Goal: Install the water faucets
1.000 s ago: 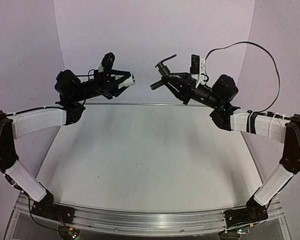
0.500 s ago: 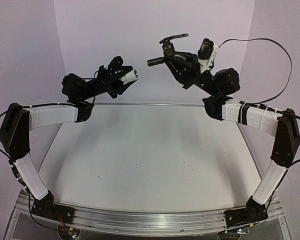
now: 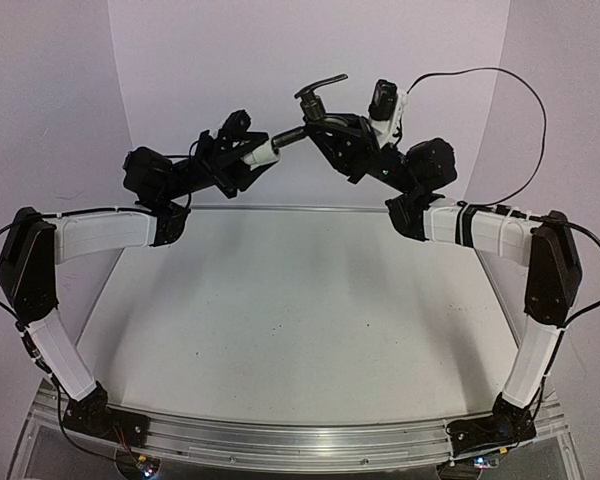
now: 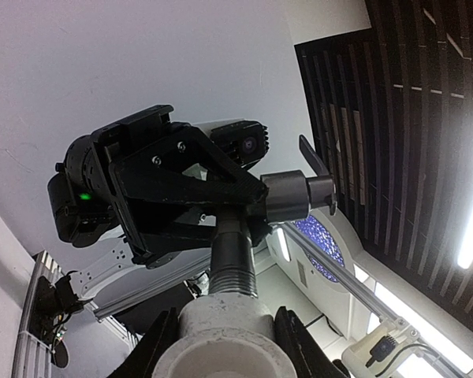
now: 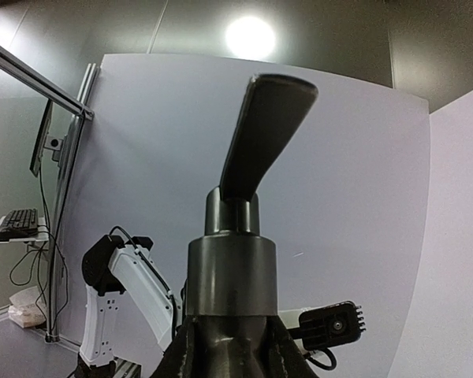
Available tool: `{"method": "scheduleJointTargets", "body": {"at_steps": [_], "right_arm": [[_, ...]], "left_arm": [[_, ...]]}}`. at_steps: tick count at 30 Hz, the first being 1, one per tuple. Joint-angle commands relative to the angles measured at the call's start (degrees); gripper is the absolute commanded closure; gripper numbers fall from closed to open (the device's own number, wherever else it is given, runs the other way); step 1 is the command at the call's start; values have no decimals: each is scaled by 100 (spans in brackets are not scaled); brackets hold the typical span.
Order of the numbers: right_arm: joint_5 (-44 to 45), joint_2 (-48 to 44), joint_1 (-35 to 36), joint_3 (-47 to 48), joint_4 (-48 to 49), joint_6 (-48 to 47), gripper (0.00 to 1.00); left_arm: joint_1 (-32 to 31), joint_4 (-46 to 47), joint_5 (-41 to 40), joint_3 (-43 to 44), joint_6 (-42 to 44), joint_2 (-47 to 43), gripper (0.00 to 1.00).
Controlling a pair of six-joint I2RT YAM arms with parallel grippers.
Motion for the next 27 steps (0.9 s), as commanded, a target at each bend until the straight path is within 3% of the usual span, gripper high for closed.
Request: {"method": "scheduleJointTargets", "body": {"at_steps": [1,19,27], "right_arm": [[-45,16,109,253,1531,238,100],[143,-44,400,-233,1524,-184,100],[347,47,432,-8,977,-124,100]], "left_arm": [[-39,1730,16,331,17,-321,100],[-33,1727,-394,273,415,-375,100],[-30,1712,-322,287,557,-326,100]]}}
